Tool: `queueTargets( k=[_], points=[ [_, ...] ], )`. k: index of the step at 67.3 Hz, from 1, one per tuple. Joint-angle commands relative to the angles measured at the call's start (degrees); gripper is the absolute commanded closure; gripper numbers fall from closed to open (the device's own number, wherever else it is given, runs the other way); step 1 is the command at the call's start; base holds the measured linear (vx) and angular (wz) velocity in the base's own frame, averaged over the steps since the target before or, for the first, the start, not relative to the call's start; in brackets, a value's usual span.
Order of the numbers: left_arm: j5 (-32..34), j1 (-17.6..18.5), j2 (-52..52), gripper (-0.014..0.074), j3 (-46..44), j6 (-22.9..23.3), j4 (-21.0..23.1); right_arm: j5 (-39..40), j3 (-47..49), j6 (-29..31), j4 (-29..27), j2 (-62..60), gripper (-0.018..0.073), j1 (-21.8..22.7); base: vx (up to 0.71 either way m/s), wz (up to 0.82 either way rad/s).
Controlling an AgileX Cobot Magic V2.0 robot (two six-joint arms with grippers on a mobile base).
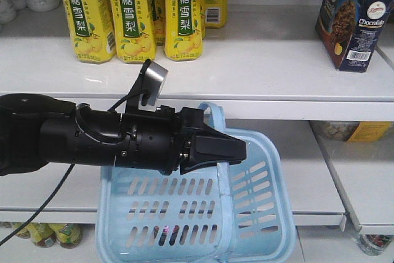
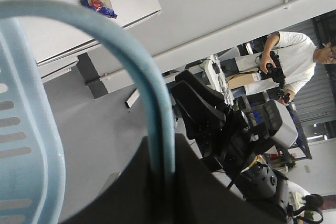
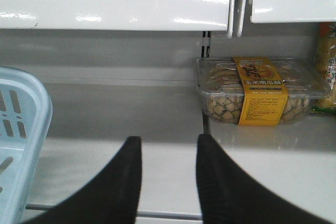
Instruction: Left arm holds basket, right arm returns cookies
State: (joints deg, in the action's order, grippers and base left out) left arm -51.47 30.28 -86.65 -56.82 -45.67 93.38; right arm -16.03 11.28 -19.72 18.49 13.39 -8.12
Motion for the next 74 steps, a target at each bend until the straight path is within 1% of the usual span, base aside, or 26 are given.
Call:
queueTargets(
  k=[1, 3, 63, 67, 74],
  points=[
    [1.9, -0.9, 2.7, 0.0603, -2.6, -2.0, 8.5, 4.6, 1.5, 0.7, 1.1, 0.4, 0.0518, 0.2, 0.0, 0.0],
    [1.9, -0.9, 2.7, 0.0603, -2.6, -2.0, 8.5, 4.6, 1.5, 0.7, 1.1, 0.4, 0.0575, 0.2, 0.0, 0.0],
    [1.9, -0.9, 2.6, 0.0603, -2.6, -2.0, 8.5, 4.6, 1.5, 0.6, 1.2, 0.4, 0.0568, 0.2, 0.0, 0.0],
    [1.9, -0.8, 2.5, 0.0603, -2.5, -2.0, 7.4, 4.6, 1.5, 0.6, 1.2, 0.4, 0.0568, 0.2, 0.0, 0.0],
    [2.1, -0.5, 4.7, 0.0603, -1.1, -2.0, 3.5, 4.6, 1.5, 0.6, 1.2, 0.4, 0.0568, 0.2, 0.0, 0.0]
  ],
)
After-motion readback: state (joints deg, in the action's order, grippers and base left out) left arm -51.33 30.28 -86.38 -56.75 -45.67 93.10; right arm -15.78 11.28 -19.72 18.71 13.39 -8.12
